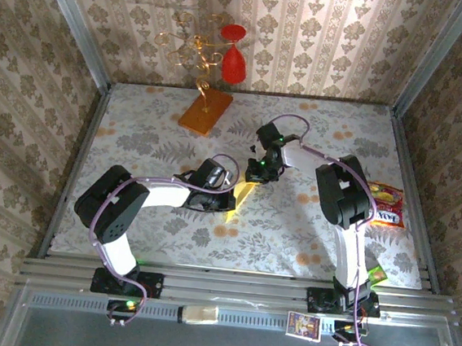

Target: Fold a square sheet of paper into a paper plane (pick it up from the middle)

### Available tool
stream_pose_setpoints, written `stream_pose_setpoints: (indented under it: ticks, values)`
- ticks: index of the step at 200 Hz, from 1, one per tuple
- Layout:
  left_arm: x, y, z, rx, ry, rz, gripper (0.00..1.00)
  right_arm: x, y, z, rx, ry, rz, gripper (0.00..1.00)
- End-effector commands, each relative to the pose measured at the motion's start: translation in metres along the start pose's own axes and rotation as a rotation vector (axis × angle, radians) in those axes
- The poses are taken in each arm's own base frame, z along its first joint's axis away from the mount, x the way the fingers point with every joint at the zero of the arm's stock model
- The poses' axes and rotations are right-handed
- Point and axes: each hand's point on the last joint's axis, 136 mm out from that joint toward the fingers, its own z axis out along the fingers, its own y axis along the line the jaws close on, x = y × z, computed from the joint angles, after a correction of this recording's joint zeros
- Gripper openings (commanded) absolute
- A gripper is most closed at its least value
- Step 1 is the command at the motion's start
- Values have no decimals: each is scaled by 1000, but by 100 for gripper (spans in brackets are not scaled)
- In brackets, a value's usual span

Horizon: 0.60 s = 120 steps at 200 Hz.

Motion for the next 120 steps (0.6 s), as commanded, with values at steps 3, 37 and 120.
stream_pose_setpoints:
  ticks: [3,37,120]
  values:
    - [10,10,0,-55,49,0,0,6,-14,6,65,43,3,15]
    - [-18,-16,-15,3,-36,39,2,12,-20,11,86,63,13,15]
    - [-67,-21,8,8,-105,-3,2,15,-22,18,83,80,36,15]
